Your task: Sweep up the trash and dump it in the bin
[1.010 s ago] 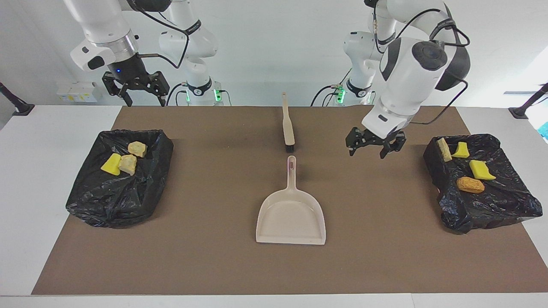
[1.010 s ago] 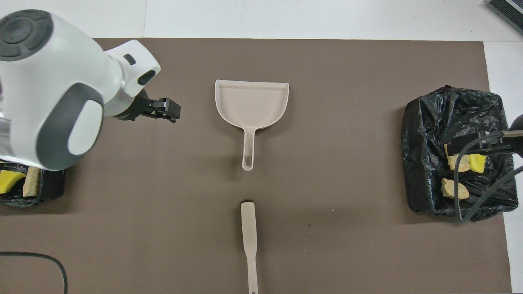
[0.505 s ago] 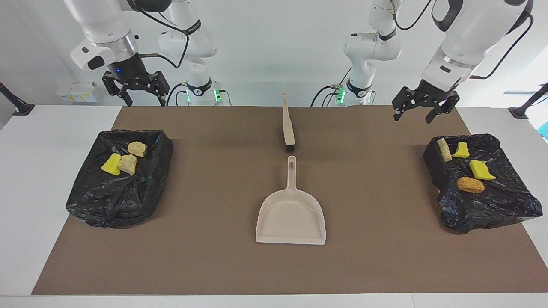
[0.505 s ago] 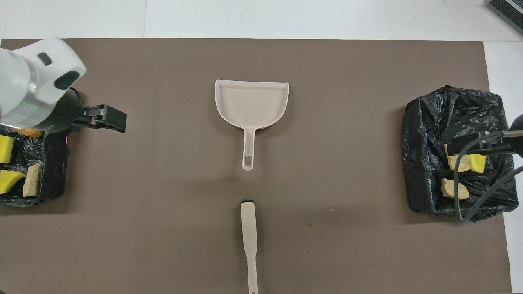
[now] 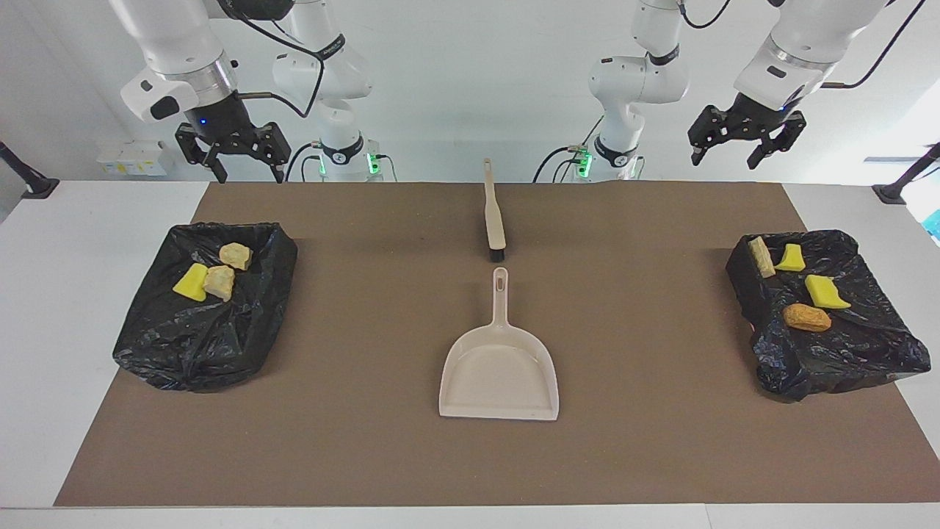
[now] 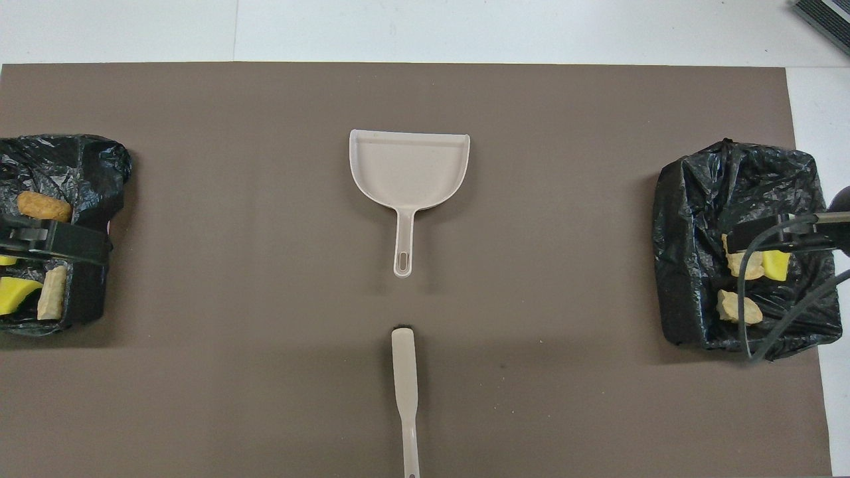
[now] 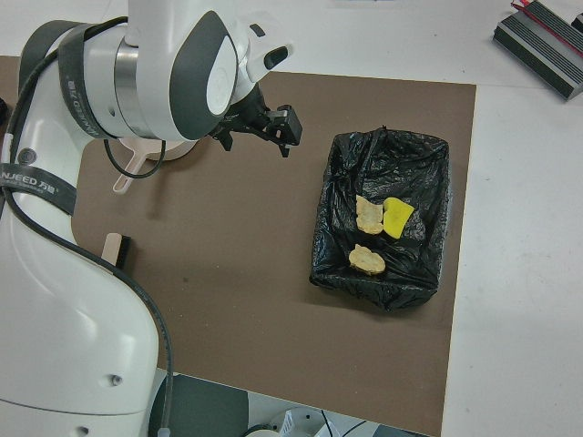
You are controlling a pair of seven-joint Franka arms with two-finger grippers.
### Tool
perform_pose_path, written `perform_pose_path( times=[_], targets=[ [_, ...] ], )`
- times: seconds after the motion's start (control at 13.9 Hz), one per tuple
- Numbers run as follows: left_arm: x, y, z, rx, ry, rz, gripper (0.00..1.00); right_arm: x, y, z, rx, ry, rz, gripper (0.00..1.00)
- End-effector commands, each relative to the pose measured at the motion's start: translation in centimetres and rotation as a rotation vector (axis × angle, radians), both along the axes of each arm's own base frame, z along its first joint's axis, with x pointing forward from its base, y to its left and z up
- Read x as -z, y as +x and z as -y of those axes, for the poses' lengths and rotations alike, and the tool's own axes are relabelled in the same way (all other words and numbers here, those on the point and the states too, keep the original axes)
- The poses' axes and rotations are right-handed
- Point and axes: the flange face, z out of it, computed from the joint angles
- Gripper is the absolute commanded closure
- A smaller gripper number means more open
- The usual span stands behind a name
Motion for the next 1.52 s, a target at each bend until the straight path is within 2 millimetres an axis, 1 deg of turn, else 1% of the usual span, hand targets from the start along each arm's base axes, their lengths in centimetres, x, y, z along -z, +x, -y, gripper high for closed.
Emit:
perform_pose_path(
  times=[0.0,0.43,0.87,1.01,1.08,1.44],
  targets=[
    [0.5,-1.4,-0.2,0.012,0.027,-0.004,0.00,-0.1,-0.5,0.1,0.025,0.005,0.006,0.00],
    [0.6,-0.9,-1.0,-0.013,0.023,0.014,0.00,-0.1,-0.5,0.1,0.025,0.005,0.006,0.00],
    [-0.2,0.8,-0.9,-0.010,0.013,0.068,0.00,-0.1,-0.5,0.1,0.025,0.004,0.006,0.00],
    [0.1,1.2,-0.6,-0.005,0.012,0.053,0.00,-0.1,-0.5,0.1,0.025,0.005,0.006,0.00],
    [-0.2,1.4,-0.7,-0.008,0.012,0.059,0.00,-0.1,-0.5,0.1,0.025,0.005,0.006,0.00],
    [-0.2,1.5,-0.7,-0.008,0.012,0.059,0.00,-0.1,-0.5,0.1,0.025,0.005,0.006,0.00]
  ],
)
